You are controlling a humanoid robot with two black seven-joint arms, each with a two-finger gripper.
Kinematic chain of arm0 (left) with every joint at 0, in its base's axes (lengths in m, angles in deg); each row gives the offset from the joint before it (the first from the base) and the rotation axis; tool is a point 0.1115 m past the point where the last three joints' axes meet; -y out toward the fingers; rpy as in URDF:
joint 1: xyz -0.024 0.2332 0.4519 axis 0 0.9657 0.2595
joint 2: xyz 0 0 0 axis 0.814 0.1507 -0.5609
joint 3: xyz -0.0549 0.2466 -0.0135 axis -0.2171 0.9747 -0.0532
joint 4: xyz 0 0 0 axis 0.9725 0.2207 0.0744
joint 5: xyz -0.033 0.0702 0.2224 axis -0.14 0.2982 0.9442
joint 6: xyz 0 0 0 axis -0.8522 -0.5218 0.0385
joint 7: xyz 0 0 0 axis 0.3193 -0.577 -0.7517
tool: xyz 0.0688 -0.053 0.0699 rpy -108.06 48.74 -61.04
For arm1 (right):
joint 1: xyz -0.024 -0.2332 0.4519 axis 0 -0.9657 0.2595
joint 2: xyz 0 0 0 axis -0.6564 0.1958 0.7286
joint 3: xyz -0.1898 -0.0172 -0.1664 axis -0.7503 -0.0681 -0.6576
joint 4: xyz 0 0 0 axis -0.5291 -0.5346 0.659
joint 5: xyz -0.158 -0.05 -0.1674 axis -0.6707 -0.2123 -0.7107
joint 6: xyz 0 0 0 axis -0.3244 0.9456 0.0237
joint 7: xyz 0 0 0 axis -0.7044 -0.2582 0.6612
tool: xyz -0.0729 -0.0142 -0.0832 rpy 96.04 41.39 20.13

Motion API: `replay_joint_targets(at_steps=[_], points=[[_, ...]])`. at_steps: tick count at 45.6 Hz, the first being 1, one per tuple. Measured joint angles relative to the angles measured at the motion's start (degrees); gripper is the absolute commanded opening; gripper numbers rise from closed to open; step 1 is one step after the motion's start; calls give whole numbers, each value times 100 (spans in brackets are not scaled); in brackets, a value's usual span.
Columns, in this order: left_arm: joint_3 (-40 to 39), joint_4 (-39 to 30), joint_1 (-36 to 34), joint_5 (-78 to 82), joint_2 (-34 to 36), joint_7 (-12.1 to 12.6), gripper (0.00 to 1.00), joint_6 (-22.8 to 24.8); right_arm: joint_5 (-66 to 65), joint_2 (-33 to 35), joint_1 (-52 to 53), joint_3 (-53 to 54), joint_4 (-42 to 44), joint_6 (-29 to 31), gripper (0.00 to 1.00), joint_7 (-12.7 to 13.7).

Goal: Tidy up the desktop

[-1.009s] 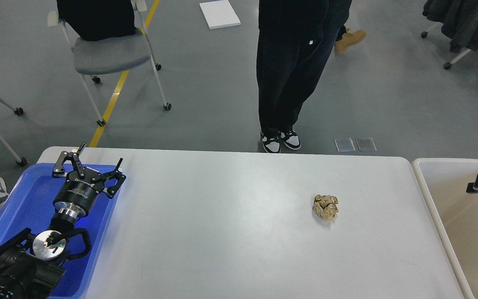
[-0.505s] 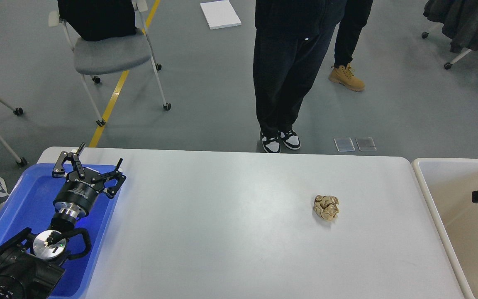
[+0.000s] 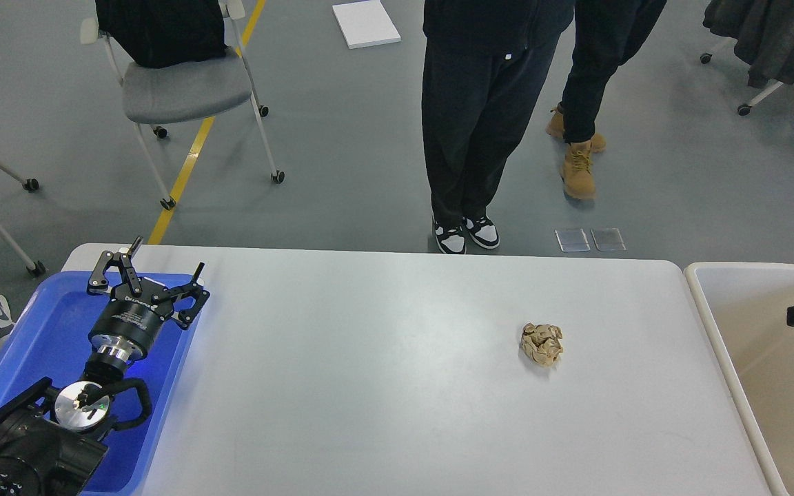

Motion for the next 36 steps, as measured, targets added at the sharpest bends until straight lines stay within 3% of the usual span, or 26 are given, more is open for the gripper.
replay_joint_targets(at_steps=[25,31,36], points=[[0,1,2,2,0,3,100,0,1475,-169,302,-1236,903,-1005,100,-49],[0,0,2,2,0,3,100,0,1761,-435,729,-1606,1002,-1082,100,-47],[0,-2,2,1,0,3,100,0,2267,-1007,1628,-2615,1052,-1175,100,-46]])
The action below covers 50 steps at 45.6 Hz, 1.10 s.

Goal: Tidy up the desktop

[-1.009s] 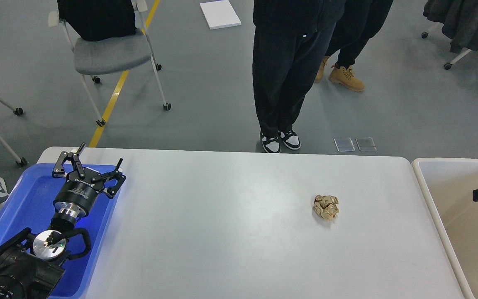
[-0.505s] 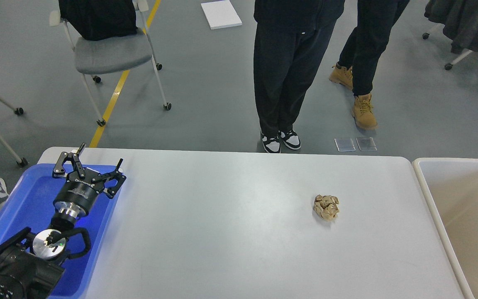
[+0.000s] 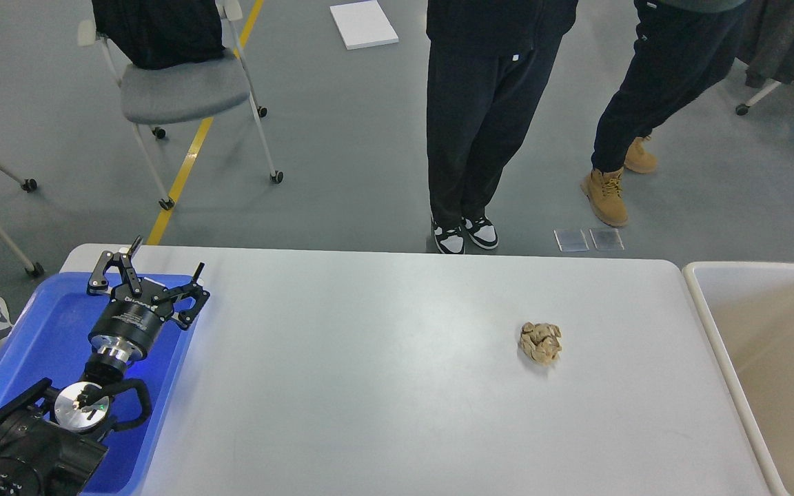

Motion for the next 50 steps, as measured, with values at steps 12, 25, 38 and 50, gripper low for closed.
replay_joint_targets(at_steps=[12,25,38,50], points=[[0,8,0,-1,3,0,100,0,1011,-1345,1896,-1823,-333,-149,100,-20],[0,9,0,-7,0,-2,100,0,1367,-2392,3204,-2805,-1288,-243,100,-132],[0,9,0,-15,0,-9,100,0,1453,-3114,4092,-3212,-2229,-253,100,-293],[0,9,0,-18,0,-9,100,0,1479,-3840,4323,-3229,-2647,-254,100,-363]])
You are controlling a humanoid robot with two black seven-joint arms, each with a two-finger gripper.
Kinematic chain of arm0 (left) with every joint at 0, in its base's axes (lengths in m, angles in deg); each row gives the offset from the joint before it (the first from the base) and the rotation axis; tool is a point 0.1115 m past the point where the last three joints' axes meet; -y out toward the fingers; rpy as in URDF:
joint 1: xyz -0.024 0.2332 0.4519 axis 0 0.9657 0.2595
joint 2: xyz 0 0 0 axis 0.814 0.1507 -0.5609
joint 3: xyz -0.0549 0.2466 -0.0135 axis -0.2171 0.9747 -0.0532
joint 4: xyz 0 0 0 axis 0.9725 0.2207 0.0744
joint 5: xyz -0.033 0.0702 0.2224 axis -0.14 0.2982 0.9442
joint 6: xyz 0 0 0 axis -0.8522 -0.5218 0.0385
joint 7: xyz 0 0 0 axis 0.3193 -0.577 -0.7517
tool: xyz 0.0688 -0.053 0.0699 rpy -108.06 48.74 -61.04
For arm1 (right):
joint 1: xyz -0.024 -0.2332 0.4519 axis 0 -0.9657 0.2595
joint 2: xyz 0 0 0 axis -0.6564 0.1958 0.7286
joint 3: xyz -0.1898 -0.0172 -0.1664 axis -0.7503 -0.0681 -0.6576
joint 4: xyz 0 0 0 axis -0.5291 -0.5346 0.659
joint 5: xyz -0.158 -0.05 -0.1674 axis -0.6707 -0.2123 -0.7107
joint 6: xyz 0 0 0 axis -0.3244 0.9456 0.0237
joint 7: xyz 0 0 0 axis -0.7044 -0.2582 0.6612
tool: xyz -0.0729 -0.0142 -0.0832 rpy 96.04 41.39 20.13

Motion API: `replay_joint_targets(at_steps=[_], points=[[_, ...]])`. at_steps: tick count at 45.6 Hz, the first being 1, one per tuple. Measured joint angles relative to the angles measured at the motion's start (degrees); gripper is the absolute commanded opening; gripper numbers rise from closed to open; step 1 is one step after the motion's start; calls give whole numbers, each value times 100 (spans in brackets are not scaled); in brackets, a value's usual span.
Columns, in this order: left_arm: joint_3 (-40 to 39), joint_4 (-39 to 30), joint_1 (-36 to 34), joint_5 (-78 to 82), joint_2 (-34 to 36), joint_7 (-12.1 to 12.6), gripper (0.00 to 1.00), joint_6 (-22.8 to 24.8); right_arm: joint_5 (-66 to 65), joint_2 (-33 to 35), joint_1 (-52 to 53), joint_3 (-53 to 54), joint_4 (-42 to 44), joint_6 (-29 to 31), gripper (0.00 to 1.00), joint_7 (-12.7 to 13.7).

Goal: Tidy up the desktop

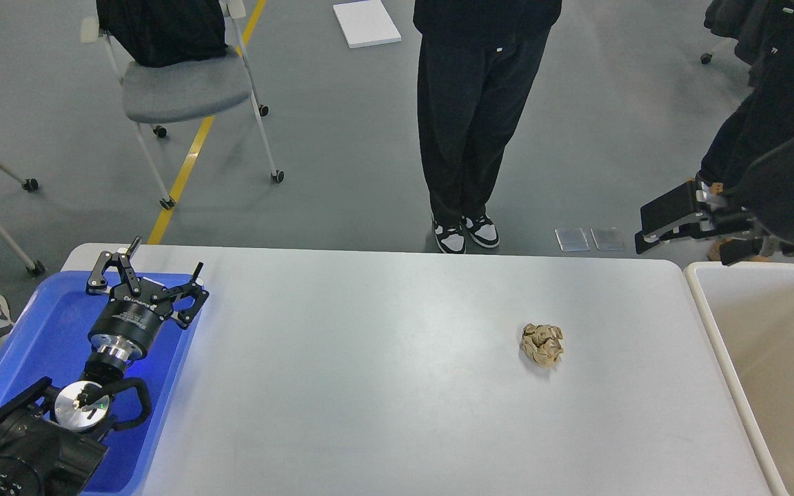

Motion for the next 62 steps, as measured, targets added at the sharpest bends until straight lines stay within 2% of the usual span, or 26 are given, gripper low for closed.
replay_joint_targets(at_steps=[22,28,42,62], points=[[0,0,0,0,0,0,100,0,358,-1483,-334,369,-150,-10,100,-19],[0,0,0,0,0,0,100,0,379,-1657,-430,373,-155,18,100,-12],[-7,0,0,0,0,0,100,0,394,-1861,-652,271,-128,49,100,30],[-8,0,0,0,0,0,100,0,405,-1770,-846,2,45,62,100,48]])
